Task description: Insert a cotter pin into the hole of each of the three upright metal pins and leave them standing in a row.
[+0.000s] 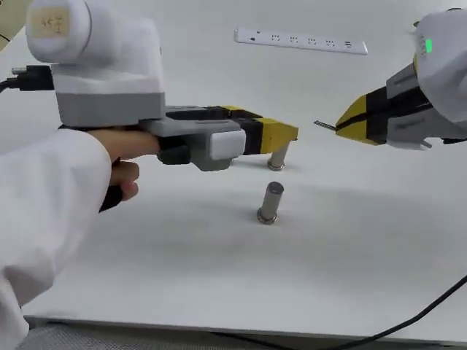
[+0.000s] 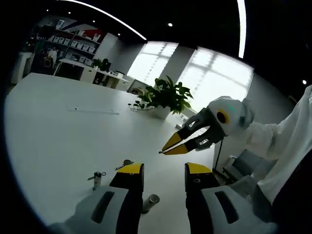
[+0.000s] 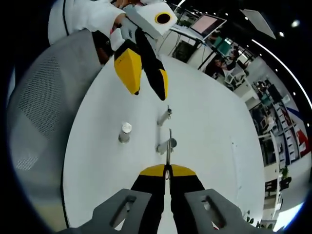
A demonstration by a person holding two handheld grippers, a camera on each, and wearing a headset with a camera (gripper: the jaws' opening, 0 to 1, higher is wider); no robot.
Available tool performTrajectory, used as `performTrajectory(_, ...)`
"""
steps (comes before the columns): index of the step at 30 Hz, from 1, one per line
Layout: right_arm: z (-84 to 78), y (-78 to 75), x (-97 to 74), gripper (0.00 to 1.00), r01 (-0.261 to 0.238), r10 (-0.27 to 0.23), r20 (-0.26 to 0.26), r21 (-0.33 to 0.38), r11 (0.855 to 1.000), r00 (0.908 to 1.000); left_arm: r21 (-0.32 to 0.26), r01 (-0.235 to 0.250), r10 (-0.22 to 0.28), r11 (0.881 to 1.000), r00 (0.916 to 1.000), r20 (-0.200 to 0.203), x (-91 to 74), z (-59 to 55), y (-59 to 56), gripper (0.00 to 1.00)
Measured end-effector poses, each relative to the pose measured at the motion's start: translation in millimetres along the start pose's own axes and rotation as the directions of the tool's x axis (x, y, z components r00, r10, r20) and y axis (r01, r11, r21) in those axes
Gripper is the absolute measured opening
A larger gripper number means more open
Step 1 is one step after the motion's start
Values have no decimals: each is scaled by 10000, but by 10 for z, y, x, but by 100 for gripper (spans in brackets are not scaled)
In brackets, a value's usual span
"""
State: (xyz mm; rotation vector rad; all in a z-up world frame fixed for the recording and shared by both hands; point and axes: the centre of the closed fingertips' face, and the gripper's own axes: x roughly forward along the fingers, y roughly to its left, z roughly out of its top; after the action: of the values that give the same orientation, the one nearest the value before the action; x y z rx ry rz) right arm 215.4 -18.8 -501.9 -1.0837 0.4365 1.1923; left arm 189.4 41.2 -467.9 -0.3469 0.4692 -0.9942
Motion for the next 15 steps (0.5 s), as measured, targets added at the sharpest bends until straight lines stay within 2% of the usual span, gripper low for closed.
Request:
performTrajectory(2,34,38,-26,0,56,-56,92,21,10000,9999,-69,106,-107,9999,9999,-99,46,-23,-45,28)
performTrajectory(3,62,71,-45,0,80,-79,173,-13,10000,9998,-78,107,-108,9999,9999,-102,59,-21,-32,29)
performTrajectory(6,115,135,-68,0,125,-121,281,-154,9998,9995,-148,166,-169,9998,9996,-209,108,-32,-55,34)
performTrajectory(11,212,209,-58,0,349,-331,319,-546,9979,9989,-287,400,-412,9988,9982,-430,176,-57,-121,26)
performTrajectory(15,268,265,-51,0,313,-287,393,-675,9972,9988,-312,574,-591,9979,9966,-571,200,-81,-168,22)
